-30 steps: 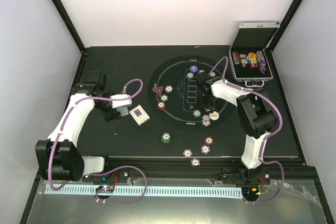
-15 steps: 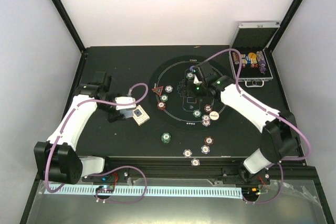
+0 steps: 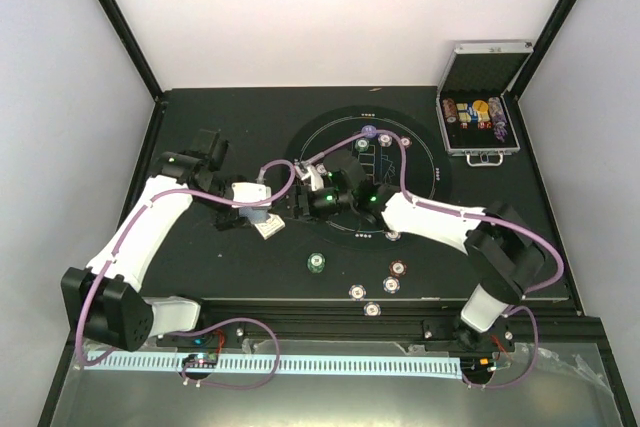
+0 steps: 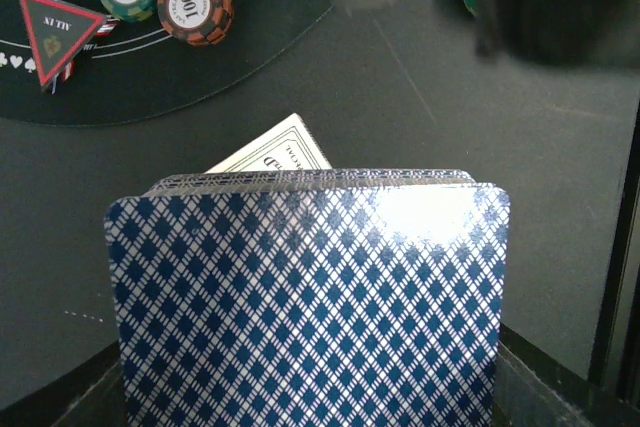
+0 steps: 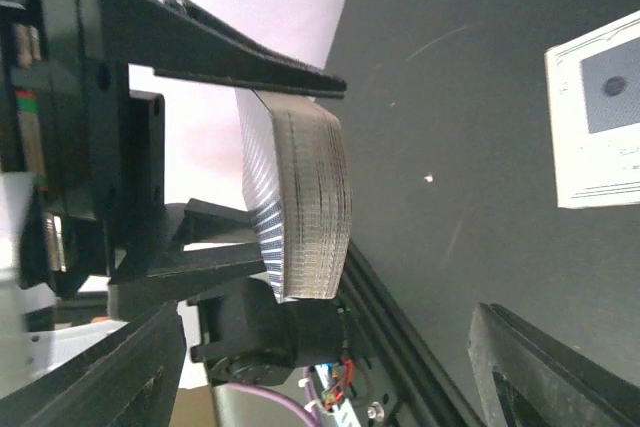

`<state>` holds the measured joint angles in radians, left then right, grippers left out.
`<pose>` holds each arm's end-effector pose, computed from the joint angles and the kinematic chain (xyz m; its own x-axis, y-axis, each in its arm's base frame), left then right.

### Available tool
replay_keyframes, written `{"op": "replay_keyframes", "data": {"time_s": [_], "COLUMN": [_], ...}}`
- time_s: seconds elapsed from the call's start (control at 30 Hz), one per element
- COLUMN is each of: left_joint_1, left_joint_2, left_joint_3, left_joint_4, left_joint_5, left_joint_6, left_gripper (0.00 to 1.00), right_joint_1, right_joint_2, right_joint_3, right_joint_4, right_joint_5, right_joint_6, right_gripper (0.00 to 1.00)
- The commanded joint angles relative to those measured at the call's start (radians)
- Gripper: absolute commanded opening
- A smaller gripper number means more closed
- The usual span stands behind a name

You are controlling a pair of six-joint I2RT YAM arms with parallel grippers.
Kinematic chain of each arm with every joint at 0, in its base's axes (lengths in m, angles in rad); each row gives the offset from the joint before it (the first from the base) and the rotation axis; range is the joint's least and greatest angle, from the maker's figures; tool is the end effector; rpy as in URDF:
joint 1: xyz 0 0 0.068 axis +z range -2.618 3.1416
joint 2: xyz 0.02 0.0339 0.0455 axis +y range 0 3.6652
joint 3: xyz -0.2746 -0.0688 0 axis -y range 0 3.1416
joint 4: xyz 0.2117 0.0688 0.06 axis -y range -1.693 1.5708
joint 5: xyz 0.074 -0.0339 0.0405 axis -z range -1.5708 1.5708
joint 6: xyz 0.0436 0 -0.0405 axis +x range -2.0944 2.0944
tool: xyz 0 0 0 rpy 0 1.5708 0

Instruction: Distribute texas hold em gaming equipment

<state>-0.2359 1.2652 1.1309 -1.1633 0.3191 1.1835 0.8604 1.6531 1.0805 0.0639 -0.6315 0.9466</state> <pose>0.1780 -0.0569 0.2954 -0.0719 0.9215 -0.3816 0.9818 0.1328 0.1357 0.2077 0.2809 0.2697 -0.9550 -0.1059 -0.2771 -0.2964 0.3788 0.8767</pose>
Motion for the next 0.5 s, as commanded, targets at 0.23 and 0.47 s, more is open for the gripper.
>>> {"op": "replay_keyframes", "data": {"time_s": [0.23,0.47], "left_joint_1": [-0.009,-0.011], "left_joint_2": [0.01,0.01], "left_joint_3": [0.081,0.081], "left_joint_4": [-0.093,-0.095], "left_joint_5": [0.091,0.107], "left_joint_6": [-0.038,-0.052], "left_gripper": [0.01,0.02], "right_joint_1": [0.033,0.04], "right_joint_2": [0.087,0.149], "right_joint_3": [-0.049,-0.028], "right_joint_4": [0.367,0.406], "right_joint_5": [-0.105,-0.12], "right_joint_6": [0.191,0.222], "right_gripper": [0.78,0.77]}}
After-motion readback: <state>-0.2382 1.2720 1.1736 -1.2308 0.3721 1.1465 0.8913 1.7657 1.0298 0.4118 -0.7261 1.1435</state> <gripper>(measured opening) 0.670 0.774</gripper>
